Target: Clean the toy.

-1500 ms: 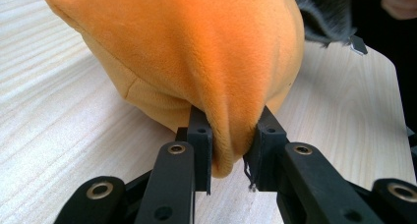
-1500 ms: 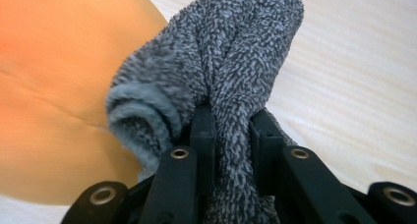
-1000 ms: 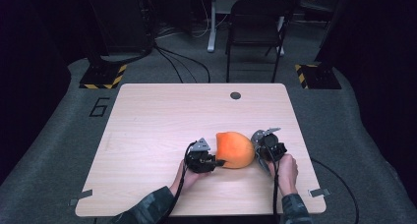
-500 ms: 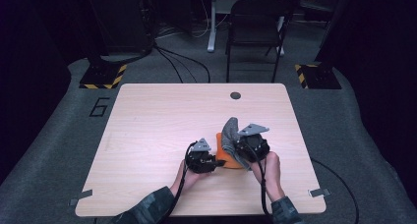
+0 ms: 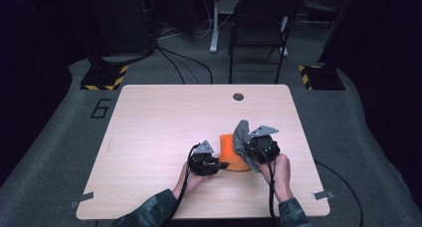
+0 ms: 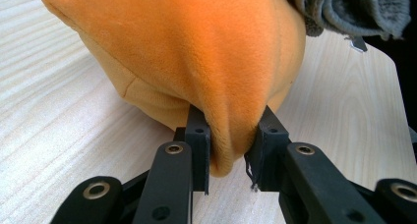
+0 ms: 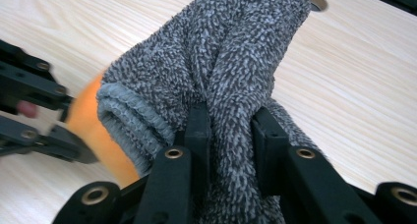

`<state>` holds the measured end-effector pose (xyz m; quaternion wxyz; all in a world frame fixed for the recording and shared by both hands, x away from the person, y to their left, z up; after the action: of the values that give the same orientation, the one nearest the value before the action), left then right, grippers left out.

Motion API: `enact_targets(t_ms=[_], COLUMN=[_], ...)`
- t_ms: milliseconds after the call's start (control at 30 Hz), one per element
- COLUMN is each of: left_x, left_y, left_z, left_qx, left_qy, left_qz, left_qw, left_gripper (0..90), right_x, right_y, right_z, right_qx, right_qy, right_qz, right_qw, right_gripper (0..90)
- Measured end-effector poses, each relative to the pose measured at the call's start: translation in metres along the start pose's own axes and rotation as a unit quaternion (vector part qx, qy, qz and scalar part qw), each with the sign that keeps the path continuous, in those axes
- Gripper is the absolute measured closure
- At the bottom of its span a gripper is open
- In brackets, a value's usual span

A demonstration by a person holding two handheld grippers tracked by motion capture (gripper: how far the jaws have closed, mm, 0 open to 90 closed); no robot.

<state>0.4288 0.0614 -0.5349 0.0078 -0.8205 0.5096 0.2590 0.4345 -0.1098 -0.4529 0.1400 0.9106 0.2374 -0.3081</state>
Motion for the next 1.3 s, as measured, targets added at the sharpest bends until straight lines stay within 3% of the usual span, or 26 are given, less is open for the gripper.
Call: enact_targets(t_ms=[267, 367, 467, 567, 767, 833, 900, 1000, 1100, 1167, 1233, 1300], left_x=[0.0, 0.0, 0.0, 0.0, 0.0, 0.001, 0.001, 0.001, 0.001, 0.001, 0.001, 0.001], left_y=[0.0, 0.0, 0.0, 0.0, 0.0, 0.0, 0.0, -0.001, 0.0, -0.001, 0.0, 0.0], left_z=[0.0, 0.0, 0.0, 0.0, 0.001, 0.001, 0.001, 0.001, 0.001, 0.001, 0.001, 0.001], left_qx=[-0.001, 0.0, -0.002, -0.003, -0.001, -0.001, -0.003, -0.003, -0.002, -0.001, 0.0, 0.004], left_qy=[-0.001, -0.001, 0.0, 0.002, 0.001, 0.0, -0.002, -0.001, -0.003, -0.003, -0.004, -0.009], left_qz=[0.002, 0.0, 0.0, 0.002, 0.004, 0.004, 0.004, 0.002, 0.004, 0.003, 0.003, -0.001], left_qw=[1.0, 1.0, 1.0, 1.0, 1.0, 1.0, 1.0, 1.0, 1.0, 1.0, 1.0, 1.0], left_gripper=[73.5, 73.5, 73.5, 73.4, 73.1, 72.8, 72.5, 72.2, 71.9, 71.6, 71.3, 70.6], right_x=[0.003, 0.007, 0.017, 0.027, 0.045, 0.045, 0.04, 0.021, -0.008, -0.019, -0.017, -0.004], right_y=[0.023, 0.033, 0.045, 0.052, 0.058, 0.058, 0.059, 0.062, 0.053, 0.039, 0.022, 0.009], right_z=[0.014, 0.022, 0.035, 0.049, 0.067, 0.067, 0.062, 0.045, 0.019, 0.004, -0.002, 0.002], right_qx=[0.027, 0.041, 0.041, 0.058, 0.063, 0.07, 0.062, 0.063, 0.076, 0.063, 0.04, 0.023], right_qy=[-0.026, -0.041, -0.062, -0.082, -0.115, -0.113, -0.104, -0.062, -0.009, 0.017, 0.006, -0.02], right_qz=[0.03, 0.035, 0.056, 0.051, 0.053, 0.051, 0.059, 0.07, 0.054, 0.023, 0.01, 0.014], right_qw=[0.9988, 0.9977, 0.9957, 0.9937, 0.99, 0.9899, 0.9909, 0.9936, 0.9956, 0.9976, 0.9991, 0.9994], right_gripper=[72.8, 72.9, 72.9, 72.9, 72.3, 72.3, 73.1, 73.5, 73.6, 73.7, 73.7, 74.2])
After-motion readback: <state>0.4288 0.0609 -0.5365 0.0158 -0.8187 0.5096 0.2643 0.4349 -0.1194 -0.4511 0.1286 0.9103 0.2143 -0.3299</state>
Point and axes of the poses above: each handheld gripper's, and its own axes: x roughly forward along the jaws, z roughly out of its underside, y roughly to its right, the point moved 5 cm from there along x, roughly forward along the jaws, and after that the axes turned 5 degrees about y, right-handed, at the moved point
